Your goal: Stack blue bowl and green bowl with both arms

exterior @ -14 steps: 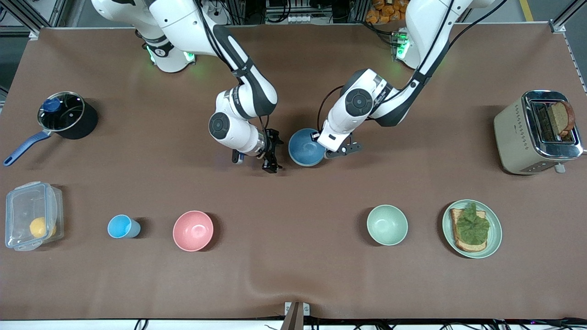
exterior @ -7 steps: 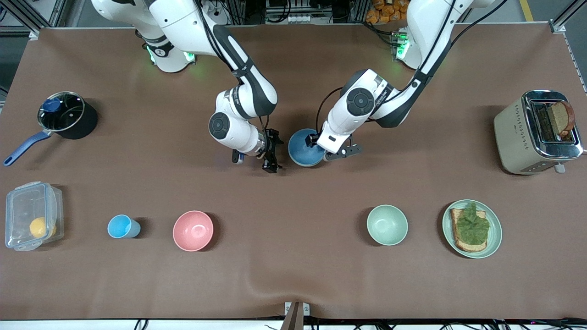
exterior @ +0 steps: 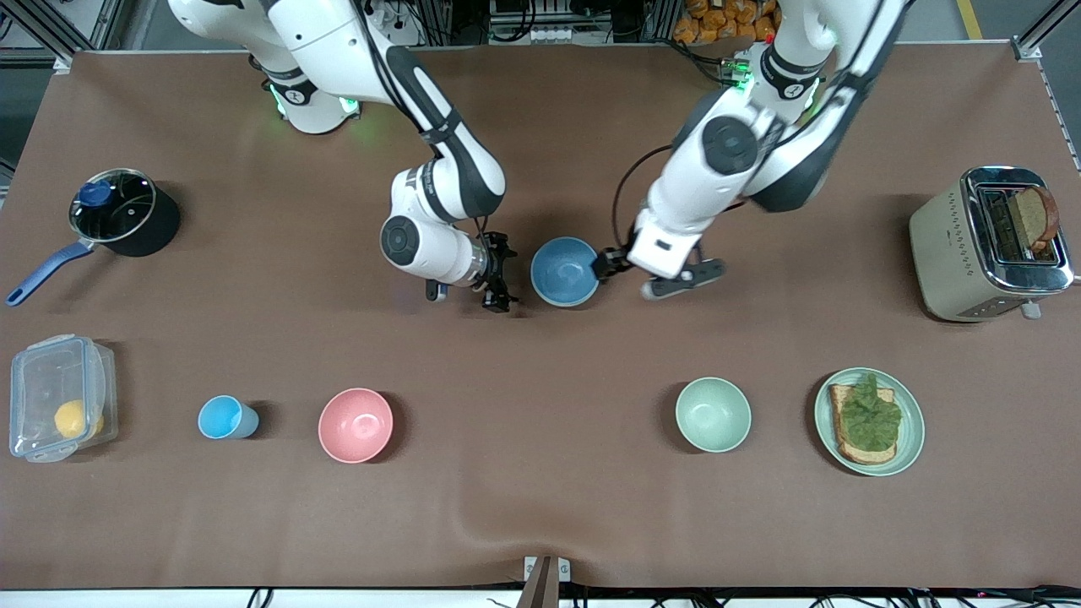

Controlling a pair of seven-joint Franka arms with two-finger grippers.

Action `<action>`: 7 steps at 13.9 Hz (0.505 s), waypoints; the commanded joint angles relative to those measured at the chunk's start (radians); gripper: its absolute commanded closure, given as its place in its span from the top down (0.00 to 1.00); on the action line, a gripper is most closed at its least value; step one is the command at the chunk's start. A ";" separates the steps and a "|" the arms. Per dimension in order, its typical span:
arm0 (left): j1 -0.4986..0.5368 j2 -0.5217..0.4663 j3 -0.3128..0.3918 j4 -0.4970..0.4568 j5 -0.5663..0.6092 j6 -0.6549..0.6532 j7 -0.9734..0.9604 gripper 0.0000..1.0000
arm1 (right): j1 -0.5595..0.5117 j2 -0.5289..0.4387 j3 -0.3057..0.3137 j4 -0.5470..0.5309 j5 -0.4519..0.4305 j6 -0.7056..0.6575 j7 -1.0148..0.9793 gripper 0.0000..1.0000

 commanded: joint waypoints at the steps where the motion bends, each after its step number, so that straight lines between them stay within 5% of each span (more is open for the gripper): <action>1: 0.059 -0.031 -0.001 0.129 0.106 -0.181 0.010 1.00 | -0.036 -0.086 -0.009 -0.069 0.003 -0.067 -0.065 1.00; 7: 0.148 -0.030 0.005 0.370 0.128 -0.438 0.090 1.00 | -0.036 -0.181 -0.147 -0.064 -0.184 -0.379 -0.082 1.00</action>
